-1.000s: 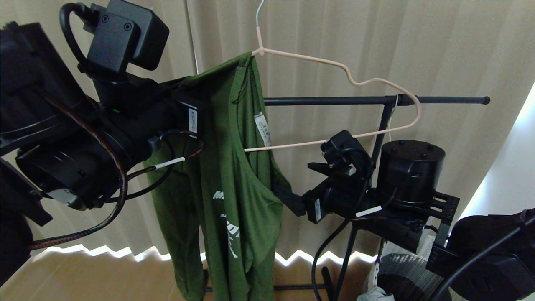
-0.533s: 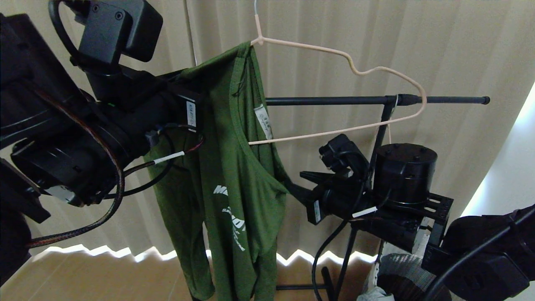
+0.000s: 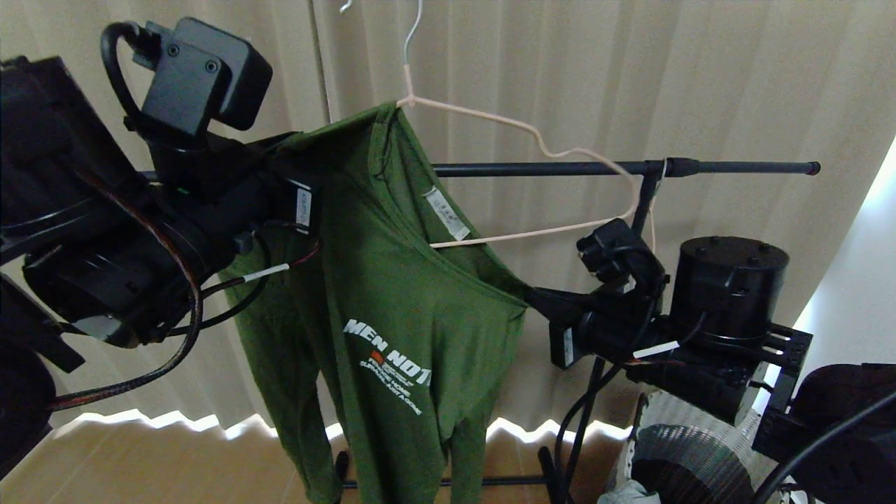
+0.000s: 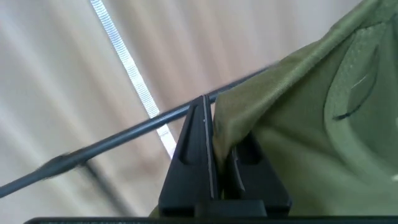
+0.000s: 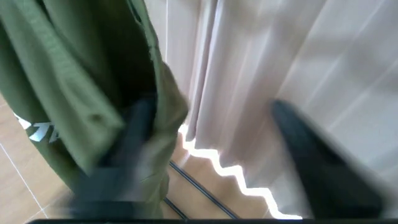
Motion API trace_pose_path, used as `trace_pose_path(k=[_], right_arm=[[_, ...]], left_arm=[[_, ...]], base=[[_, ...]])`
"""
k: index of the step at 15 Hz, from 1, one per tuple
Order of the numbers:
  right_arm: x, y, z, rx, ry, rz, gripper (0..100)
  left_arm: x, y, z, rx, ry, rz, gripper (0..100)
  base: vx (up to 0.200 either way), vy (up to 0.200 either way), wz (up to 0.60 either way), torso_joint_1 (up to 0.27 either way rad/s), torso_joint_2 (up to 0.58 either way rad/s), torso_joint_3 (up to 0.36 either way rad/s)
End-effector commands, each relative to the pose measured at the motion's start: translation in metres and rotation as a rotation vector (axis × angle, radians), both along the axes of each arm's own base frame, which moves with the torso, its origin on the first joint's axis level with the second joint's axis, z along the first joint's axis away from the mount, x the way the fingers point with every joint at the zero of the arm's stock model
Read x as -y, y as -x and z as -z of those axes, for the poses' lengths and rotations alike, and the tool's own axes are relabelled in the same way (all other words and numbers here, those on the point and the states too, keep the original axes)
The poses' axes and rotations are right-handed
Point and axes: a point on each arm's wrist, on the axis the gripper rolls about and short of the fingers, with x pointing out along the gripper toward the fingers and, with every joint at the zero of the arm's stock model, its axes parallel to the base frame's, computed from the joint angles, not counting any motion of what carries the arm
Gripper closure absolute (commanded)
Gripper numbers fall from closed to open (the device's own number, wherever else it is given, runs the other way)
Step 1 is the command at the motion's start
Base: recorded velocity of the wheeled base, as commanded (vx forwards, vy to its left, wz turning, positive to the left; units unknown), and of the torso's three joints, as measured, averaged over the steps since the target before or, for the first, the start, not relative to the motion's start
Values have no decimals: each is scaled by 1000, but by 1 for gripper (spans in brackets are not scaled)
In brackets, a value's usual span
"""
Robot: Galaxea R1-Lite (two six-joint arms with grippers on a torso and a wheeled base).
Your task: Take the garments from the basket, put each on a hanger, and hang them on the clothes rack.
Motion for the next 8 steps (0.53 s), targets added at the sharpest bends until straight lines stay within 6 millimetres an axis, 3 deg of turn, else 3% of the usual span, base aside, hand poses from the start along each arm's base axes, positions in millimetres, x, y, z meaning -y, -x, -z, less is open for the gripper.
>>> trace_pose_path(k=[1,8], right_arm=[[16,2,-13,34,-20,40,100],[38,-11,-25,73,-45,124,100]], left_arm=[[-9,-3,7,-17,-26,-36,100],[-28,3,36,-94,-143,-97,100]], base=[[0,0,0,0,0,0],[0,0,0,0,0,0]])
